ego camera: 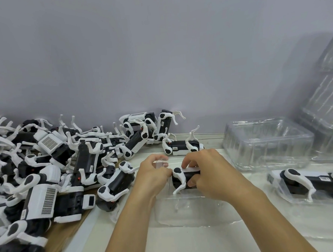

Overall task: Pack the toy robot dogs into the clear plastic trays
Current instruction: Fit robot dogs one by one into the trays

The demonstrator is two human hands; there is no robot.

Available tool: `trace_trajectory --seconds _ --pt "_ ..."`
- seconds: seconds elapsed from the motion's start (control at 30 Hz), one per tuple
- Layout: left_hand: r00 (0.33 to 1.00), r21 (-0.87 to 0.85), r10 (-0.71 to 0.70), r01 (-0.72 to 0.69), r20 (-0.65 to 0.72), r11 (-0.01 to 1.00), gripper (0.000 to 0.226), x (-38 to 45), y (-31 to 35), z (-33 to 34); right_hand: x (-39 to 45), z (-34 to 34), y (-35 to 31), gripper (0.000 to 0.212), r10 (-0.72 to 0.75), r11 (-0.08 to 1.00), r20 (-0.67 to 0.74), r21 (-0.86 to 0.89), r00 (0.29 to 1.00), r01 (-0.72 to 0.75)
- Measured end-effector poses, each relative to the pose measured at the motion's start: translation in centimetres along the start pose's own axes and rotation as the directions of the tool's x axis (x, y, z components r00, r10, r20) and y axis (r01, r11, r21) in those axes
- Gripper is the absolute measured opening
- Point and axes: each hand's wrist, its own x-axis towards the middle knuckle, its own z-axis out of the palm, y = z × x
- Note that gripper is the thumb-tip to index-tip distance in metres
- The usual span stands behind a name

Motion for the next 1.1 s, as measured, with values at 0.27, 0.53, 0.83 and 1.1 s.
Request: trace_trajectory --seconds 0.27,0.53,0.83,1.1 --pt "1.0 -0.001 0.009 -0.009 -0.013 1.0 0.037 -0.3 0.1 0.0 -0.2 -3.3 2.2 0.021 -0.004 0.999 -0.106 0.034 0.994 0.007" --pt "1.0 0.019 0.012 -0.012 -0.008 1.0 0.036 -0.3 0.3 0.0 -1.0 -5.7 3.3 0.029 0.163 0.984 0.032 -0.081 0.986 -0.16" --pt "1.0 0.04 0.018 -0.018 -0.006 0.999 0.034 -0.5 0.3 0.1 -0.3 -4.1 3.0 0.012 0.171 0.968 -0.116 -0.166 0.978 -0.189" --pt "1.0 0.067 0.022 -0.023 0.014 0.998 0.032 -0.7 0.6 0.0 -0.1 -3.5 3.3 0.018 0.281 0.943 -0.19 -0.126 0.941 -0.308"
